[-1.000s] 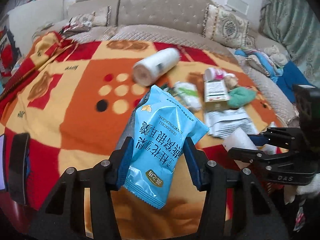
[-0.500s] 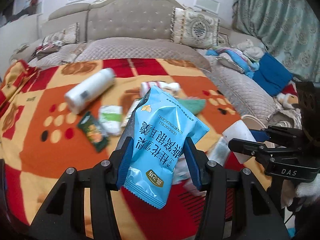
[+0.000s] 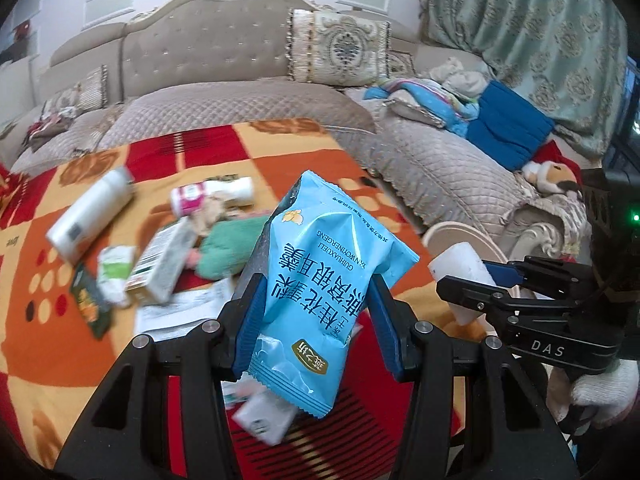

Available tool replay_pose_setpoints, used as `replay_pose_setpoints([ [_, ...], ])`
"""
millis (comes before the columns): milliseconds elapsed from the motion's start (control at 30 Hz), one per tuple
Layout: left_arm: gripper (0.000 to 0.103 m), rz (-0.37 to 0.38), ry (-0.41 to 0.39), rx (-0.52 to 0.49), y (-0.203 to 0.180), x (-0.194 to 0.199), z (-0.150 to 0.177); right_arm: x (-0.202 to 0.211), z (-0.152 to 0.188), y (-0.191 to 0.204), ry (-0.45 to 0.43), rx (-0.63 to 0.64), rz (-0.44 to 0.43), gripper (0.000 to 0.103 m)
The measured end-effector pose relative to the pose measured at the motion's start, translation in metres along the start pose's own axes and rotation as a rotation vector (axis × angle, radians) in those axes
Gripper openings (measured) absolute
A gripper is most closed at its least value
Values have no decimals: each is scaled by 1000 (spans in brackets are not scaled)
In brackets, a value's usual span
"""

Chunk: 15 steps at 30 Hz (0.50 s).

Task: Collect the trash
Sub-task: 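Carry the snack bag and sponge over the beige bin with both tools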

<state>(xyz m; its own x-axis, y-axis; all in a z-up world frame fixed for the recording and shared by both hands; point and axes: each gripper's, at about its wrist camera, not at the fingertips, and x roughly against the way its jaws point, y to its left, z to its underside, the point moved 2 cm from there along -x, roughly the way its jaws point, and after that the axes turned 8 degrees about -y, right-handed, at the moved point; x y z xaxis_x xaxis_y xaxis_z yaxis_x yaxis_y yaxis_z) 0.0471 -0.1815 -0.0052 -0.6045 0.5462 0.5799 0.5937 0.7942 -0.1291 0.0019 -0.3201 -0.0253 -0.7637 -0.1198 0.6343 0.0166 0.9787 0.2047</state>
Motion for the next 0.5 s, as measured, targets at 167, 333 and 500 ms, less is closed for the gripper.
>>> replay_pose_setpoints([
  [167, 49, 35, 15, -50, -40, -17, -3, 14, 11, -43, -5, -51, 59, 38],
  [333, 49, 78, 36, -87, -79, -34, -6, 27, 25, -91, 3, -114, 124, 38],
  [500, 49, 118, 69, -107, -114, -55, -6, 38, 40, -133, 13, -164, 189, 38],
])
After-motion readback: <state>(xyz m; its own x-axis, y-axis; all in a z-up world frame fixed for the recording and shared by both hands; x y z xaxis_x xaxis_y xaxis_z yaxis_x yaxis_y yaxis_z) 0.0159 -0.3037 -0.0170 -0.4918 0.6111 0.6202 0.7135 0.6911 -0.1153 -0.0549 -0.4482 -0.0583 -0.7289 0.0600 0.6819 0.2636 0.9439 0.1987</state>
